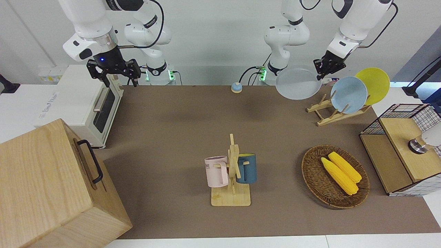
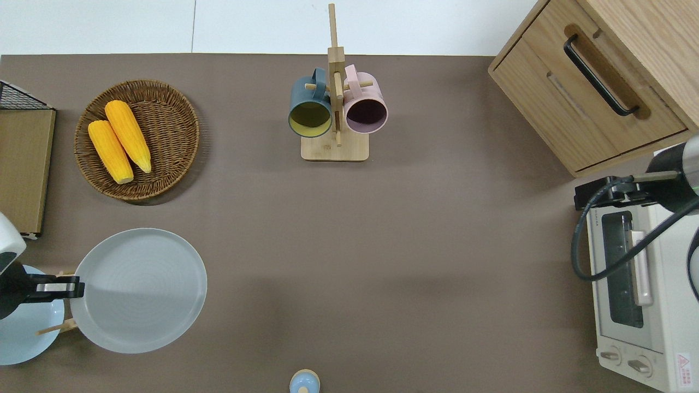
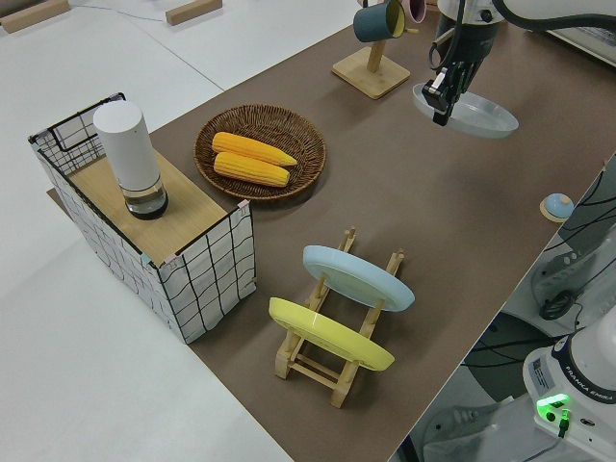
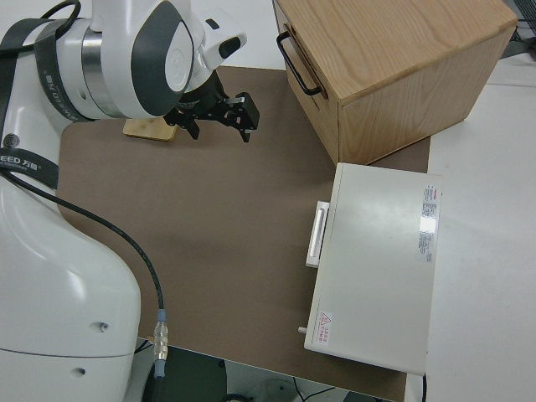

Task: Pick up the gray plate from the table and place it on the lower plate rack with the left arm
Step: 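Carry the gray plate with the left gripper toward the wooden rack, then lower the gray plate upright into the rack slot with the left gripper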

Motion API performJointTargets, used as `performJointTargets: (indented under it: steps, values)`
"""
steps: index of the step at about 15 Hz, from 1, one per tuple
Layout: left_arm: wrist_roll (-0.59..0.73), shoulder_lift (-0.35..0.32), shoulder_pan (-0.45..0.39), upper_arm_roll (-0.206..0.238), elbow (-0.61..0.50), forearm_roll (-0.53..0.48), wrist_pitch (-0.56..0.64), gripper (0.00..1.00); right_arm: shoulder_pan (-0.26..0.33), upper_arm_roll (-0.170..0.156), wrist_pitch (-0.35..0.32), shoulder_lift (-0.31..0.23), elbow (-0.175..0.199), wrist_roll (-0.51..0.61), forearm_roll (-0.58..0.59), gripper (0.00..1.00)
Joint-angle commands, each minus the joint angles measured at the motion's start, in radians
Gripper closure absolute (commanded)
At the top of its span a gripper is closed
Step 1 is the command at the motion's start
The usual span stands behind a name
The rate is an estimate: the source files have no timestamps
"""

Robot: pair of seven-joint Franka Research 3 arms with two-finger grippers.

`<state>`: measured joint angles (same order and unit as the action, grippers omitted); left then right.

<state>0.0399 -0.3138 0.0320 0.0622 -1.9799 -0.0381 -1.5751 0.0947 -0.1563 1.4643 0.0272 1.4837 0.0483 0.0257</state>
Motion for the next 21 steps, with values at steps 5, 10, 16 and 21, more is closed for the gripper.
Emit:
performJointTargets:
  steps: [5,10,16,21]
  values:
    - [-0.118,0.012,0.016,-0.045,0.096,0.16,0.061,1.0,-0.007,0.006,-0.002,0.0,-0.006,0.004,-0.003,0.017]
    - [-0.23,0.021,0.016,-0.165,0.093,0.467,0.13,1.0,-0.007,0.006,-0.001,0.0,-0.006,0.004,-0.003,0.017]
    - [-0.29,0.03,0.016,-0.199,0.064,0.685,0.225,1.0,-0.007,0.006,-0.001,0.0,-0.006,0.004,-0.003,0.017]
    - [-0.365,0.041,0.017,-0.211,-0.028,0.811,0.248,1.0,-0.007,0.006,-0.001,0.0,-0.006,0.004,-0.003,0.017]
